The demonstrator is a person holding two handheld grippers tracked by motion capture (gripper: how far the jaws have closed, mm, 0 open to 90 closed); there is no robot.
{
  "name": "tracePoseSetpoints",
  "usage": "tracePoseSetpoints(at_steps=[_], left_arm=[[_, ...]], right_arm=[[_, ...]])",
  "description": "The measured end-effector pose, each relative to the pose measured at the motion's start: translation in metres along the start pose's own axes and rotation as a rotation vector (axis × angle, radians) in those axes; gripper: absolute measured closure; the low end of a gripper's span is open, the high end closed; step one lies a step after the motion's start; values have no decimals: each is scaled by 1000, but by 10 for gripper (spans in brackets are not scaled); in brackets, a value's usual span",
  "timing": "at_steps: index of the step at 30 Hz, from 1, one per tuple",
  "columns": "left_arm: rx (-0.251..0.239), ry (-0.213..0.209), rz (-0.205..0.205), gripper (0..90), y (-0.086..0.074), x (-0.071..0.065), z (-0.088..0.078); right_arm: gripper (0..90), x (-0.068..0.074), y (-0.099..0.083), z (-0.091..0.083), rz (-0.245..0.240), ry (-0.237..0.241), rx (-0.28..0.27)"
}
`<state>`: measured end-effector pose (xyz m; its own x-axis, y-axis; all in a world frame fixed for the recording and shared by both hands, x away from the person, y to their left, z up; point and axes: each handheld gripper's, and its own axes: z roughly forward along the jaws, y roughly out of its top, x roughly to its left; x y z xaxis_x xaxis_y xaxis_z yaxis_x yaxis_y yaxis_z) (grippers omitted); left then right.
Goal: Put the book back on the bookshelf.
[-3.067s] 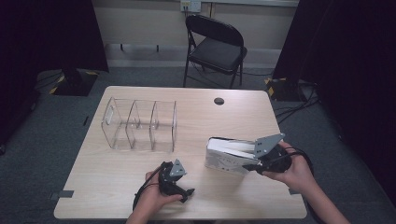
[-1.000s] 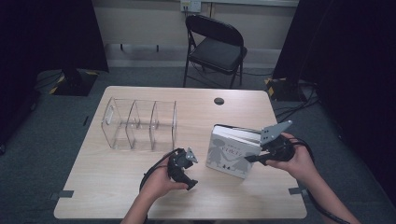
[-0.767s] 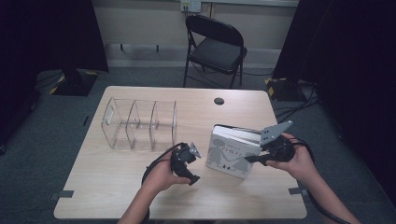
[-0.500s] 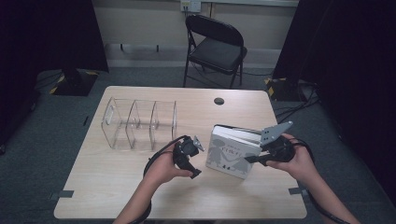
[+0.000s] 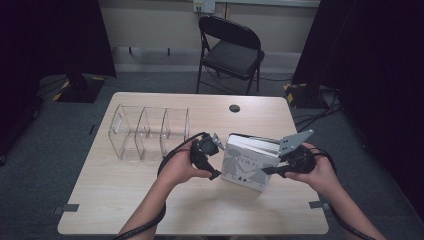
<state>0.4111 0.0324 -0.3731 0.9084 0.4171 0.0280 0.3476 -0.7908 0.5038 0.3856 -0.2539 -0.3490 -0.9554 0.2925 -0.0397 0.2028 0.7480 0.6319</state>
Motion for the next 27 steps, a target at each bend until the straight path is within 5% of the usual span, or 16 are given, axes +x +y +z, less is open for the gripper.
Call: tracePoseSetpoints(at_steps=[16,27], left_arm=[[-14,9,85,188,47,-2,-25],[-17,2,141,218,73,-3,-20]], right_arm=[[725,-1,-1,0,-4,4,-8],[719,-1,-1,0,-16,10,-6]])
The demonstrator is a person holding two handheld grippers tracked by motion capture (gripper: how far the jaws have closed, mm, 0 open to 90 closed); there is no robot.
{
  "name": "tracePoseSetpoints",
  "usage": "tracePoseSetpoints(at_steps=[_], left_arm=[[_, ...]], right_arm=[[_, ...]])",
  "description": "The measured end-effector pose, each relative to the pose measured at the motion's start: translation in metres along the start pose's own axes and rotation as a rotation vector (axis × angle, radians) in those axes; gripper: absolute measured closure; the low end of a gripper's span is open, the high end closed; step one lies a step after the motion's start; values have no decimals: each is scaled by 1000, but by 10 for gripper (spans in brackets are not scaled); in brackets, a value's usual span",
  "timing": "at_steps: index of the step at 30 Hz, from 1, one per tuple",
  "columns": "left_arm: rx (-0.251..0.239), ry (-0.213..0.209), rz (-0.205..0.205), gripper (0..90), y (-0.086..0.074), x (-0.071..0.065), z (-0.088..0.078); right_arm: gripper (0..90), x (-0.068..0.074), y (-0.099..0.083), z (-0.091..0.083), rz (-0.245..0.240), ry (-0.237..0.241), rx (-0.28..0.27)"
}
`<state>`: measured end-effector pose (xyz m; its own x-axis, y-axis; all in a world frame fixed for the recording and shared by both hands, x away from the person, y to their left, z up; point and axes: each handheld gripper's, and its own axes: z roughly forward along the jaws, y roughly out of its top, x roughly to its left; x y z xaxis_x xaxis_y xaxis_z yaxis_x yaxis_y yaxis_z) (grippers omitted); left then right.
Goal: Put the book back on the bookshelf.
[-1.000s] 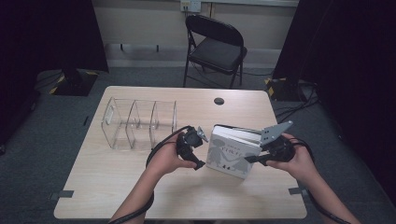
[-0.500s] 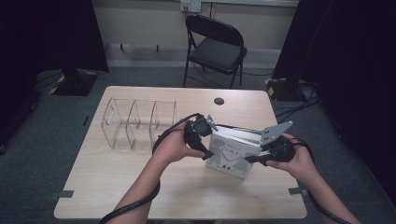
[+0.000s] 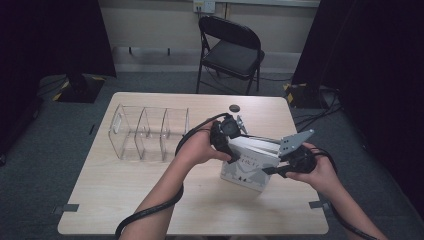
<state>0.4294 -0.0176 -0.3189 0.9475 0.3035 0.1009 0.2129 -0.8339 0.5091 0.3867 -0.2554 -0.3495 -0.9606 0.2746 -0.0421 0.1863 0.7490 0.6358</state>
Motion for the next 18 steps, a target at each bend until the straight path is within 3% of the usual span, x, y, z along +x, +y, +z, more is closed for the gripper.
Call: tracePoseSetpoints(at_steps=[4,10,11,12,15,18], left_arm=[[9,-14,38,264,6,-4,3],[44,-12,10,291,9,-7,2],[58,-12,28,300,10,-7,1],[57,-17,18,317,10,-9,0],[71,-26,49,365,10,-12,-3],[77,-43,54,400,8,-16,-7]], right_arm=[[716,-1,-1,0,3,-1,0],[685,-1,-3,-3,10,-16,-8],[682,-1,-4,-4,12,-19,-10],[681,-2,-5,-4,14,-20,-16],[680,-3,-8,-5,24,-22,-23],[680,-4,-9,-6,36,-18,-29]])
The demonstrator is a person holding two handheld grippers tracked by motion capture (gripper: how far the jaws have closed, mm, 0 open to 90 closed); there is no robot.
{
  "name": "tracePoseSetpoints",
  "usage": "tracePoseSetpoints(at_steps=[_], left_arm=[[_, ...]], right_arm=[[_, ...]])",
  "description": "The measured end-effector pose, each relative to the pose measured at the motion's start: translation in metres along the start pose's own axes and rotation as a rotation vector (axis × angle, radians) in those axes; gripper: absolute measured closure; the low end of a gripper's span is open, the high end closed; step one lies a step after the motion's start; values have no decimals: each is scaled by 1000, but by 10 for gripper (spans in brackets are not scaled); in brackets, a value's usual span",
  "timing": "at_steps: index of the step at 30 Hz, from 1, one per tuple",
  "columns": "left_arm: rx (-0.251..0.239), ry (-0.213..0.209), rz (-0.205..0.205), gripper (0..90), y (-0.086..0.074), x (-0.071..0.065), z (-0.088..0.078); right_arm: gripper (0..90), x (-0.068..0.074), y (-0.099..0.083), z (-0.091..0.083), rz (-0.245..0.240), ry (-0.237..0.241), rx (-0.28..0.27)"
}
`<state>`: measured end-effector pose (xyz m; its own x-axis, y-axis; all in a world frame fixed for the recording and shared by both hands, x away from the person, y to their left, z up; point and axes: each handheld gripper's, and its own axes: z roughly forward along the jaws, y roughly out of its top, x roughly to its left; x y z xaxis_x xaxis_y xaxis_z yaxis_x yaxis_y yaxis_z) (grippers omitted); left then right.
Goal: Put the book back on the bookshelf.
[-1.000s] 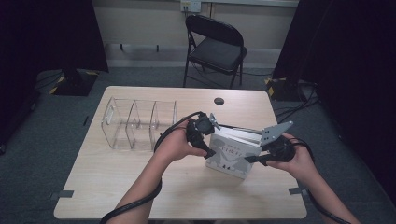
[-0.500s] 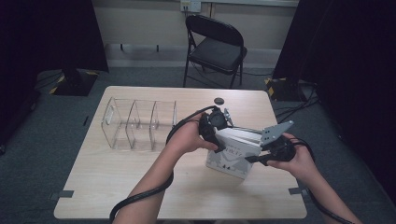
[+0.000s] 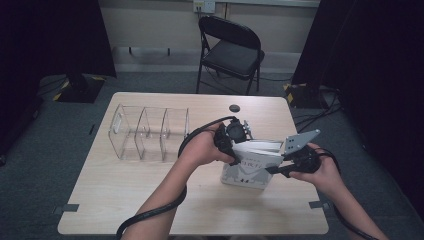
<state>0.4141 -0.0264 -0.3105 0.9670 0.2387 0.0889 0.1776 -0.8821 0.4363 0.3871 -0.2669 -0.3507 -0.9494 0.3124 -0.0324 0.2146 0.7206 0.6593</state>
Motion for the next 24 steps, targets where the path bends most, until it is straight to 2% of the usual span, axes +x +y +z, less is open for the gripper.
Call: tracePoseSetpoints(at_steps=[5,9,16,17,19,24], left_arm=[[2,8,43,408,2,-5,3],[21,7,41,404,6,-4,5],[-3,-12,87,411,10,-6,12],[-2,-12,88,410,11,-7,13],[12,-40,35,425,15,-8,14],[25,-60,15,470,17,-10,13]], right_arm=[[658,0,-1,-1,-2,-9,2],[645,0,-3,-1,8,-7,-12],[615,-1,-8,-1,9,-11,-14],[609,-1,-9,-2,12,-12,-14],[590,-2,-11,-2,20,-15,-16],[555,-2,-15,-3,46,-10,-32]])
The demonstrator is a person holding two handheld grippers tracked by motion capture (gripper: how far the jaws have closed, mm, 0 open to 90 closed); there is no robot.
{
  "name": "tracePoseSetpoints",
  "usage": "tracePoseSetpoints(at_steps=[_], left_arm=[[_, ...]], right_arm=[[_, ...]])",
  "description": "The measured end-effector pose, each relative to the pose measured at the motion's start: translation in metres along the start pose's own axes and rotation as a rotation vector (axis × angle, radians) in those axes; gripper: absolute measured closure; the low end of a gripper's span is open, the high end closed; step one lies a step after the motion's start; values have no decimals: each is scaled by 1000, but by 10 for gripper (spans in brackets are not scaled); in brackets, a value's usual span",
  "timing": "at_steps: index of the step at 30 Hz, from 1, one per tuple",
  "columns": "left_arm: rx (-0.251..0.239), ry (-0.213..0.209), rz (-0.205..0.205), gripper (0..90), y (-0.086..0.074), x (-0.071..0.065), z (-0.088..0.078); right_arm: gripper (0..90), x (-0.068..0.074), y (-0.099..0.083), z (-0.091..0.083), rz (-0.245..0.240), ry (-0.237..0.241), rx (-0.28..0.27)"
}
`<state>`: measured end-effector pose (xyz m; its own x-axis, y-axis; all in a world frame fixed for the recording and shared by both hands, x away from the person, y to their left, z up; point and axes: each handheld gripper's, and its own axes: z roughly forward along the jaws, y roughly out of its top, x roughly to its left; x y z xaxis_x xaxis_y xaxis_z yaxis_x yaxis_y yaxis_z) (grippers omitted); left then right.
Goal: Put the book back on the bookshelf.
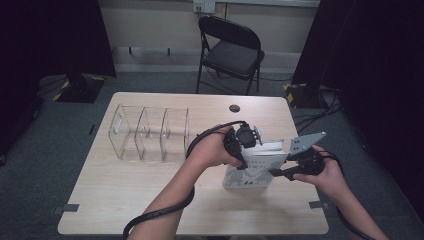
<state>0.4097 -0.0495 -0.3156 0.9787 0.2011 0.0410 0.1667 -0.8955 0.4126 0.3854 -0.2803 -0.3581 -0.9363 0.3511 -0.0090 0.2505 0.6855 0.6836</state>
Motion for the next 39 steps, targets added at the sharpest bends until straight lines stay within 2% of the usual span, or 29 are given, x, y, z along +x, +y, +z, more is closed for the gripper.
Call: tracePoseSetpoints(at_steps=[2,6,8,13,14,16,19,20,21,24,25,26,27,28,29,32,36,38,39], left_arm=[[-6,-2,-18,481,-1,-1,-1],[-21,-5,-23,495,-5,-1,-2],[-22,-5,-22,498,-6,-1,-2],[-18,2,-14,506,-7,-5,-3],[-16,2,-20,507,-8,-6,-4],[-12,1,-7,507,-9,-5,-5],[-10,-1,-17,507,-11,-7,-6],[-10,-1,-7,507,-12,-6,-6],[-14,-2,-19,507,-13,-6,-6],[-7,-2,-19,511,-14,-6,-7],[2,1,-29,518,-15,-7,-8],[11,4,-26,521,-16,-6,-10],[17,6,-23,522,-18,-6,-11],[17,3,-30,523,-20,-7,-11],[19,6,-28,523,-21,-7,-12],[28,6,-39,523,-25,-7,-14],[45,10,-50,525,-29,-7,-17],[45,15,-51,525,-31,-6,-18],[43,12,-63,525,-33,-6,-19]], right_arm=[[514,0,0,1,6,0,-4],[417,2,1,4,-13,-2,-5],[401,2,1,5,-4,4,-10],[398,3,3,5,-18,7,4],[399,3,3,5,-14,11,4],[399,3,2,5,-10,32,-5],[399,3,2,6,-9,49,-14],[397,3,3,6,-8,51,-14],[397,4,3,6,-10,54,-14],[391,5,4,7,-24,45,-4],[376,5,4,7,-26,35,36],[313,4,3,8,-16,24,76],[301,2,0,10,-8,-5,111],[301,0,-4,11,1,-10,127],[300,-2,-8,12,20,4,129],[273,-2,-15,15,28,-11,128],[241,-2,-19,23,45,-4,116],[209,-2,-21,27,47,-14,110],[193,-2,-21,29,49,-28,107]])
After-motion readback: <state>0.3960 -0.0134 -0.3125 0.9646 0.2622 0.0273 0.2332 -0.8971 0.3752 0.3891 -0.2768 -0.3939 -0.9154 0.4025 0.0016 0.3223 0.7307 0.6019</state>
